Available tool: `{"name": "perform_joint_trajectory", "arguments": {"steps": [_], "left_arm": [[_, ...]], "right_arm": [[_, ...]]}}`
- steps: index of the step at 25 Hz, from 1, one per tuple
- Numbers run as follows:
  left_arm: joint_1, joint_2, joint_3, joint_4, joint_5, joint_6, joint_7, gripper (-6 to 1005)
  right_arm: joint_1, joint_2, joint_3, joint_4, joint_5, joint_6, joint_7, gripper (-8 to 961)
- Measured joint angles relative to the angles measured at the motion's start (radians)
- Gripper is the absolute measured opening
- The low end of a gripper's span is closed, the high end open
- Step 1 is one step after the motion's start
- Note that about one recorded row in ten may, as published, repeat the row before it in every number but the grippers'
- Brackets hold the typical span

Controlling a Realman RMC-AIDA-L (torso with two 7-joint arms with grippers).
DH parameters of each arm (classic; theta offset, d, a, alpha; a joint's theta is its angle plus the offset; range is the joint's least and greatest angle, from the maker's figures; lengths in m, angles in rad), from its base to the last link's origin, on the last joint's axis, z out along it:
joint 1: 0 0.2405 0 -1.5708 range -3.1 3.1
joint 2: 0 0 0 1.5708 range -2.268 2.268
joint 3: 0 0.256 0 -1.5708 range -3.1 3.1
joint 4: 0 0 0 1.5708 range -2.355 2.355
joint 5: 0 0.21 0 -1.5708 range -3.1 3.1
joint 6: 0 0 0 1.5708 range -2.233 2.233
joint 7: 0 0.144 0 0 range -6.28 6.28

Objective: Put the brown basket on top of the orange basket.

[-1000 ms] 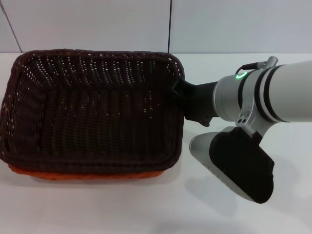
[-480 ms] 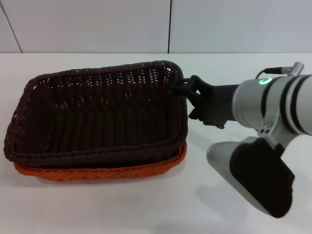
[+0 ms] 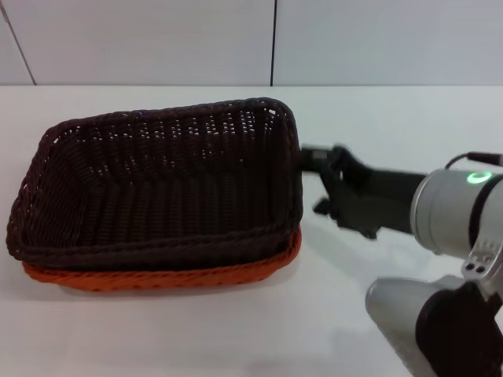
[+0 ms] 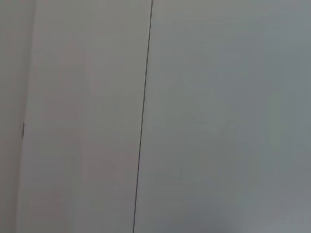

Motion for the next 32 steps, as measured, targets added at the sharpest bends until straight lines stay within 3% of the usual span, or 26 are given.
{"name": "perform_joint_trajectory", "arguments": {"steps": [4, 10, 16, 20, 24, 25, 26, 27, 32], "left_arm": [[-0.025, 0.0, 0.0, 0.028, 0.0, -0.005, 0.0, 810], [-0.047, -0.001, -0.002, 0.053, 0.0, -0.012, 0.0, 811], [-0.036, -0.001, 0.003, 0.052, 0.007, 0.017, -0.006, 811], [-0.034, 0.002, -0.003, 0.055, 0.007, 0.027, -0.007, 811], [-0.031, 0.002, -0.004, 0.055, 0.007, 0.051, -0.006, 810], [-0.03, 0.003, -0.004, 0.056, 0.007, 0.058, -0.008, 810], [-0.029, 0.003, -0.004, 0.056, 0.007, 0.064, -0.008, 810], [-0.029, 0.003, -0.004, 0.057, 0.007, 0.069, -0.008, 810], [-0.031, 0.006, 0.0, 0.057, 0.011, 0.097, -0.008, 811]], "right_arm": [[-0.066, 0.003, -0.015, -0.003, 0.019, 0.158, 0.09, 672], [-0.098, 0.003, -0.008, 0.03, 0.022, 0.385, 0.37, 672], [-0.175, 0.003, 0.07, 0.156, 0.038, 0.845, 0.673, 673], [-0.207, -0.004, 0.133, 0.344, 0.188, 1.286, 0.834, 673], [-0.201, -0.005, 0.149, 0.619, 0.418, 1.766, 0.991, 673], [-0.19, -0.006, 0.154, 0.703, 0.459, 1.867, 1.058, 673], [-0.159, -0.008, 0.173, 0.893, 0.522, 2.02, 1.27, 673], [-0.159, -0.008, 0.173, 0.893, 0.522, 2.02, 1.27, 673], [-0.065, -0.012, 0.196, 1.293, 0.587, 2.2, 1.731, 672]]}}
